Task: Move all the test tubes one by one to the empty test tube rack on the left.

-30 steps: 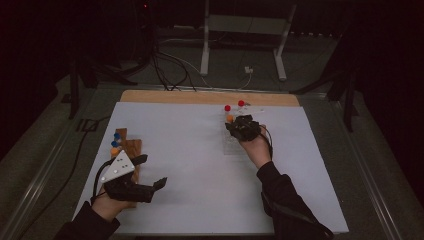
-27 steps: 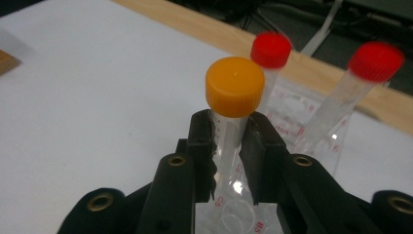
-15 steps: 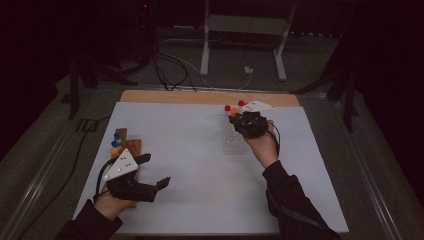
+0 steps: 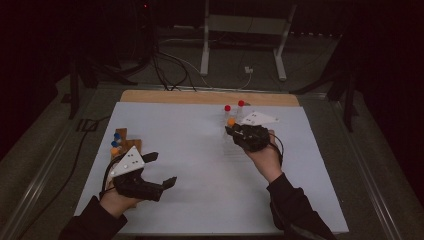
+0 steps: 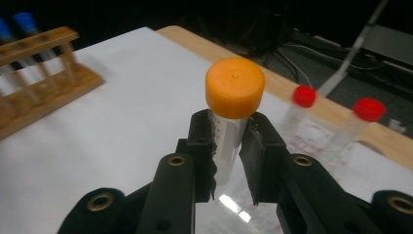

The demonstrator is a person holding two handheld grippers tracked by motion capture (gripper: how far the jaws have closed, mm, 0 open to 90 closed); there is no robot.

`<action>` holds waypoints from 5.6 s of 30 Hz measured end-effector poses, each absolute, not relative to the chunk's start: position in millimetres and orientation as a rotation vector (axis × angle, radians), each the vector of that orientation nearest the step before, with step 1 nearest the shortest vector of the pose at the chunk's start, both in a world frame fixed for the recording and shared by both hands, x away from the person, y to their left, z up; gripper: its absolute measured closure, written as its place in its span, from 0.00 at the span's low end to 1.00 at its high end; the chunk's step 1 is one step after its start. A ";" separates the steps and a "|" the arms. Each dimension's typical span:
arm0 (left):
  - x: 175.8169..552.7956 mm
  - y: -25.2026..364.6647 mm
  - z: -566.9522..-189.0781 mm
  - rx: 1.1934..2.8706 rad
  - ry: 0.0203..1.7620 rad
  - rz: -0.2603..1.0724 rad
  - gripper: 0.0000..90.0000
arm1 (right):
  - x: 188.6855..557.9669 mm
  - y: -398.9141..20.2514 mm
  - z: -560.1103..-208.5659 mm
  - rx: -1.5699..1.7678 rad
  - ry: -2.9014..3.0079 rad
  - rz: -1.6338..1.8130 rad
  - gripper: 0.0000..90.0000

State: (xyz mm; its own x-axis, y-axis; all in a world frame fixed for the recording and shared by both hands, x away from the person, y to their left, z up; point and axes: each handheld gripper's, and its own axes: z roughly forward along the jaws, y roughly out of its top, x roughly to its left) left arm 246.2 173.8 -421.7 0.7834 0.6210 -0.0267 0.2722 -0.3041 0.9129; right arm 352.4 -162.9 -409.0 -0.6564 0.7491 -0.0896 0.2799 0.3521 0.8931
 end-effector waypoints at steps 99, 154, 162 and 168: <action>251.8 218.7 -371.7 1.885 0.689 0.668 0.80 | 286.0 -153.0 -432.5 0.823 2.249 1.460 0.00; 252.2 293.0 -450.0 1.910 1.065 0.745 0.79 | 284.3 -152.9 -432.0 0.804 2.258 1.479 0.00; 253.6 292.1 -448.2 1.929 1.066 0.738 0.79 | 285.2 -154.3 -431.5 0.811 2.257 1.486 0.00; 247.9 290.5 -438.6 1.883 1.056 0.701 0.57 | 285.7 -156.1 -430.4 0.815 2.251 1.491 0.00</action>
